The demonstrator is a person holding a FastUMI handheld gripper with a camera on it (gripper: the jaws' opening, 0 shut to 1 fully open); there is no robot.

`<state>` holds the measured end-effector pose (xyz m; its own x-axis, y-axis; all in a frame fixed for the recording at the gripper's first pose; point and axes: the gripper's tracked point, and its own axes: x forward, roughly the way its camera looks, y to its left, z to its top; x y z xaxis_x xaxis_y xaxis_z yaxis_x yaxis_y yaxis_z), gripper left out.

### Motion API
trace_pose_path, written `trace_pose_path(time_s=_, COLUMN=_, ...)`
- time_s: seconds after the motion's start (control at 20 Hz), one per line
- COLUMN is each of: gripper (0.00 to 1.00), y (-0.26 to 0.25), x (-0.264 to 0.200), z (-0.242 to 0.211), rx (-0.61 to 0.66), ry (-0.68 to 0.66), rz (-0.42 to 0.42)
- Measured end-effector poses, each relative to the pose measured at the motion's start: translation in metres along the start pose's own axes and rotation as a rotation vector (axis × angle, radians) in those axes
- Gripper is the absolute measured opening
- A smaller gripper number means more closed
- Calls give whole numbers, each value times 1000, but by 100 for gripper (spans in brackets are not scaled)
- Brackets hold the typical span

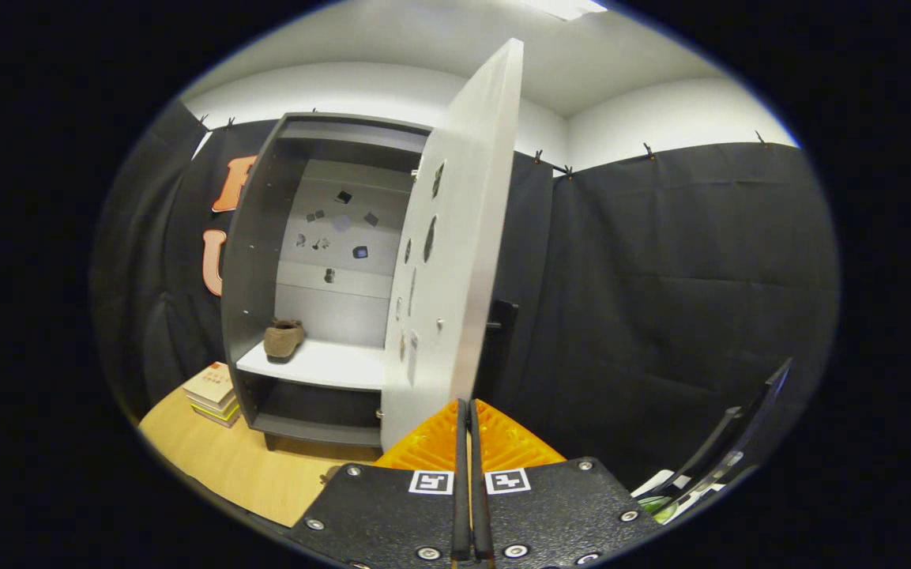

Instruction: Open the shoe cabinet door, grab the shoes and put them into the shoe cabinet, then close the shoe cabinet door.

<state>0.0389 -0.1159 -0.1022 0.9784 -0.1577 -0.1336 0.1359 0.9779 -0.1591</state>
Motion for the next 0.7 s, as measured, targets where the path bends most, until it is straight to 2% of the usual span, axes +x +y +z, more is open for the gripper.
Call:
trace_pose_path(time_s=0.15, gripper=3, y=22, x=-9, z=-3, rx=10, ry=2, rz=-8)
trace_pose_path(time_s=0.3, gripper=4, y=61, x=-14, z=-12, rx=38, ry=21, rz=36)
trace_pose_path(time_s=0.55, gripper=6, y=124, x=-10, z=-59, rx=62, ry=113, rz=128)
trace_pose_path(time_s=0.7, gripper=15, y=152, x=-2, z=-93, rx=79, ry=166, rz=171)
